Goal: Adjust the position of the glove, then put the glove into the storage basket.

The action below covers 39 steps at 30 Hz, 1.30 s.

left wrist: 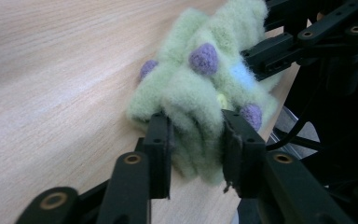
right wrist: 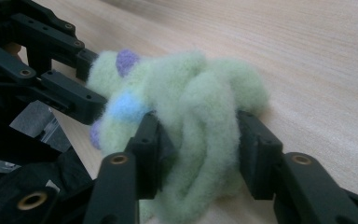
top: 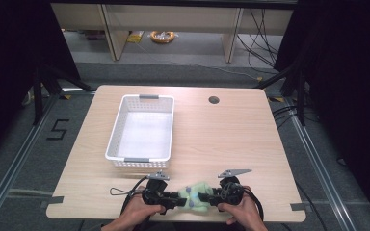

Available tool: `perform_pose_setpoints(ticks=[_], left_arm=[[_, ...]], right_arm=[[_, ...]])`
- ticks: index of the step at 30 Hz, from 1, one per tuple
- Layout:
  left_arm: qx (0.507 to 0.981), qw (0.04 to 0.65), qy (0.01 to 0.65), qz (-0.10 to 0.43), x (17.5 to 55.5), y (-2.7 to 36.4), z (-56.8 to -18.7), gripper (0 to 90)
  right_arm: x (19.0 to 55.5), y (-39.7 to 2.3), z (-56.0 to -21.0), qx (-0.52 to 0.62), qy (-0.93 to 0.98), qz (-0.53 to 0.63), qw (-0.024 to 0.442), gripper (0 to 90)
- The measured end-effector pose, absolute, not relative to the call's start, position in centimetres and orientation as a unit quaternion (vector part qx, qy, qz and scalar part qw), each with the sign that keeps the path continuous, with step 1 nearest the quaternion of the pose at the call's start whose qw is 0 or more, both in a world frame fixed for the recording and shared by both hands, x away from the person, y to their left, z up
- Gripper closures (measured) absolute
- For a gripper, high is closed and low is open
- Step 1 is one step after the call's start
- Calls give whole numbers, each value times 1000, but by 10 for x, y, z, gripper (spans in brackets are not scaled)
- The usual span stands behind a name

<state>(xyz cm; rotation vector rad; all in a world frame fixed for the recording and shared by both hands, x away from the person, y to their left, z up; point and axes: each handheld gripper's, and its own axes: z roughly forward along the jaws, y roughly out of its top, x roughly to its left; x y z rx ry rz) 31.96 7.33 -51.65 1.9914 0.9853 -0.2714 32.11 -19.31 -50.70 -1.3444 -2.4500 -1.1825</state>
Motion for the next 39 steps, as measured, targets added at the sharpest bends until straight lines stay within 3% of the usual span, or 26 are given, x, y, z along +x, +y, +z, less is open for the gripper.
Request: perform_pose_setpoints(ticks=[10,16,18,39], left_arm=[[802,441,389,-104,320,73,-515,740],[801,454,378,-101,321,73,-510,747],[804,450,376,-95,321,74,-507,746],[803,468,359,-87,317,83,-498,743]], right_arm=[[315,-192,-506,-433,-806,-401,38,663],[313,-192,-503,-436,-800,-409,52,673],[315,-194,-502,-428,-805,-408,34,675],[315,-186,-488,-402,-814,-417,33,692]])
